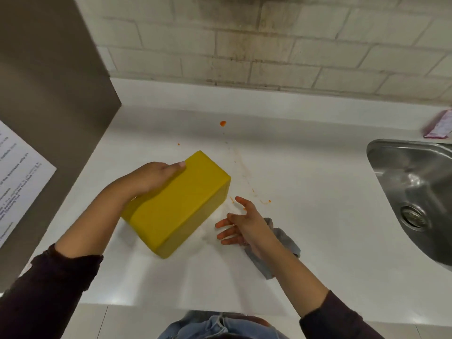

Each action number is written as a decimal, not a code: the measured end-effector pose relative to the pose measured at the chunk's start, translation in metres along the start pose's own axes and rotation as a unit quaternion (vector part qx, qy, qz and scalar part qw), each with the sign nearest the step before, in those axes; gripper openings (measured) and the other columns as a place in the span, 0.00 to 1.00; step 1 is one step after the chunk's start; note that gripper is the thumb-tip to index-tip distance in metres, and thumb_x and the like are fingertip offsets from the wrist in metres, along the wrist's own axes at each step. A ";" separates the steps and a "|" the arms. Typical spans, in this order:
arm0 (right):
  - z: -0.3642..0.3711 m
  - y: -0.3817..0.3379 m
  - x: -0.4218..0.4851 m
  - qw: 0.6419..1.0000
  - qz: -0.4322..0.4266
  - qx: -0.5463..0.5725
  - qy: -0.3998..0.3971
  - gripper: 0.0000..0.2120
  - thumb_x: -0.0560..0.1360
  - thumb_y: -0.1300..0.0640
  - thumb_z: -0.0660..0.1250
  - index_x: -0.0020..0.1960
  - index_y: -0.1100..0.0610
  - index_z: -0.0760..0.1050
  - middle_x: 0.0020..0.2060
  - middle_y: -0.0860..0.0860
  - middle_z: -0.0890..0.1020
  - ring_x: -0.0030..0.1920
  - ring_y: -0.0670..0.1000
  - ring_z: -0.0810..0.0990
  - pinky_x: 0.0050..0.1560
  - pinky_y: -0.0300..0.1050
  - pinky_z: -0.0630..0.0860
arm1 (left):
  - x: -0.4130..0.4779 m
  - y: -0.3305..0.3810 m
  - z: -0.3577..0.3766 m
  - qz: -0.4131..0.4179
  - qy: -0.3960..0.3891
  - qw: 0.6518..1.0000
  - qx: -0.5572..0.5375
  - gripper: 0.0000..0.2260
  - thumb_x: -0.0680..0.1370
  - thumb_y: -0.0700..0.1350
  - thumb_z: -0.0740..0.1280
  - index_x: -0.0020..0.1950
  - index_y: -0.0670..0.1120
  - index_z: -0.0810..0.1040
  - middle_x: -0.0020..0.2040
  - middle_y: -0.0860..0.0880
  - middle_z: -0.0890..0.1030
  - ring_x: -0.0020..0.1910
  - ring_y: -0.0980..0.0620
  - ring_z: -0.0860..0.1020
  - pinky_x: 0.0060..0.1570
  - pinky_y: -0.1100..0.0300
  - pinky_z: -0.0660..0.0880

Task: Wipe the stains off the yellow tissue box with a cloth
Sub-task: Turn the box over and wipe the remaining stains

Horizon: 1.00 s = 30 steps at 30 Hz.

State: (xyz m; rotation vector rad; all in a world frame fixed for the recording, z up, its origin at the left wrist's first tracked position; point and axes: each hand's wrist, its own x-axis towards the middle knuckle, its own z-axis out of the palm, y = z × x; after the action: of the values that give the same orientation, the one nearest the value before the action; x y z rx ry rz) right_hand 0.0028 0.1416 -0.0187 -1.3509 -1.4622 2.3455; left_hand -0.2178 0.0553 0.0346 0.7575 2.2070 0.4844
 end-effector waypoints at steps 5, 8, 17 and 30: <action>0.015 -0.008 0.021 0.998 0.002 -0.057 0.018 0.40 0.74 0.60 0.70 0.75 0.52 0.48 0.50 0.63 0.81 0.38 0.57 0.82 0.49 0.60 0.80 | 0.010 0.025 0.004 -0.032 -0.056 0.998 0.017 0.40 0.69 0.73 0.50 0.67 0.45 0.70 0.66 0.40 0.73 0.60 0.39 0.74 0.64 0.44 0.69; 0.016 -0.007 0.020 0.995 -0.033 -0.078 0.050 0.49 0.70 0.58 0.75 0.75 0.51 0.41 0.53 0.59 0.80 0.42 0.56 0.83 0.47 0.56 0.81 | 0.003 0.026 0.004 -0.015 -0.025 1.000 0.004 0.35 0.71 0.71 0.51 0.59 0.44 0.74 0.60 0.40 0.76 0.48 0.45 0.77 0.52 0.51 0.71; 0.044 0.011 -0.015 0.946 -0.268 -0.166 0.077 0.55 0.56 0.32 0.71 0.67 0.30 0.34 0.45 0.40 0.80 0.40 0.41 0.82 0.42 0.35 0.79 | -0.068 0.007 -0.009 0.160 0.096 0.970 -0.154 0.30 0.55 0.79 0.57 0.42 0.59 0.77 0.43 0.57 0.80 0.43 0.59 0.77 0.41 0.61 0.70; -0.088 -0.005 -0.025 0.764 -0.222 -0.602 0.066 0.23 0.69 0.59 0.70 0.63 0.48 0.74 0.63 0.48 0.70 0.60 0.51 0.72 0.55 0.35 0.69 | -0.067 -0.108 -0.002 0.172 0.164 0.883 -0.405 0.20 0.71 0.56 0.51 0.54 0.50 0.74 0.43 0.55 0.84 0.46 0.56 0.81 0.52 0.60 0.76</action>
State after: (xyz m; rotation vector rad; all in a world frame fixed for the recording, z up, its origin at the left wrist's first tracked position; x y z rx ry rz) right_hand 0.0784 0.1939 -0.0134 -0.9642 -2.9553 0.8377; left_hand -0.2218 -0.0697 0.0123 0.6128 1.8648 1.6874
